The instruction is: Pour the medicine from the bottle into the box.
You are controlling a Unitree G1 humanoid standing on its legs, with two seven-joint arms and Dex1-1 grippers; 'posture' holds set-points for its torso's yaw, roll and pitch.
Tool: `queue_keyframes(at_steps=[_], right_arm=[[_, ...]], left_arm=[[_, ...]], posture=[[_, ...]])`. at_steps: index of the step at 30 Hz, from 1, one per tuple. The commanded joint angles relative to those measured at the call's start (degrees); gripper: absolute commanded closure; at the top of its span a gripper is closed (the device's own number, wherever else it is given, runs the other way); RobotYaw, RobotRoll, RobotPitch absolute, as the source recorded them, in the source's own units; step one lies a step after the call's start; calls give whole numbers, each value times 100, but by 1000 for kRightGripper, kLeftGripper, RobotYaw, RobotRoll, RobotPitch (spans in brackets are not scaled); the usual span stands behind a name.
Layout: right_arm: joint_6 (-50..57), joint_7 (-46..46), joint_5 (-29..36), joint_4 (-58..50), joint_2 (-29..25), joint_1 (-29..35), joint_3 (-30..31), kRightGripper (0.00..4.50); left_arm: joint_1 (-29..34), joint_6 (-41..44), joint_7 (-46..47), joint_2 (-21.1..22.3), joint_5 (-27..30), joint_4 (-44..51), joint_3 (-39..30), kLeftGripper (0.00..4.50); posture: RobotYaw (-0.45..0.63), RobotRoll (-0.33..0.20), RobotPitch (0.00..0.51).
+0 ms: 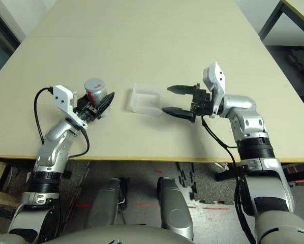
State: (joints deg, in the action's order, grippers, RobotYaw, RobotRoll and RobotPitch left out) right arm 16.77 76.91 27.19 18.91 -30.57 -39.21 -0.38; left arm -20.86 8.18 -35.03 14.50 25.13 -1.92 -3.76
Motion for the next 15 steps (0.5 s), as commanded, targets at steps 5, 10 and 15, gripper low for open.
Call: queue_keyframes(at_steps=[5, 10, 15], right_arm=[[585, -65, 39, 125, 335, -746, 198, 0], [528, -281, -178, 525, 628, -1210, 308, 0], [363, -353, -384, 941, 878, -1511, 356, 0]], left_arm=[[-285, 583, -254, -106, 397, 191, 134, 1787], [-445, 623, -388, -160, 367, 80, 209, 1787], [-507, 621, -516, -185, 309, 27, 319, 1787]], posture=[[-32, 0, 131], [-38, 0, 127], [-43, 0, 125]])
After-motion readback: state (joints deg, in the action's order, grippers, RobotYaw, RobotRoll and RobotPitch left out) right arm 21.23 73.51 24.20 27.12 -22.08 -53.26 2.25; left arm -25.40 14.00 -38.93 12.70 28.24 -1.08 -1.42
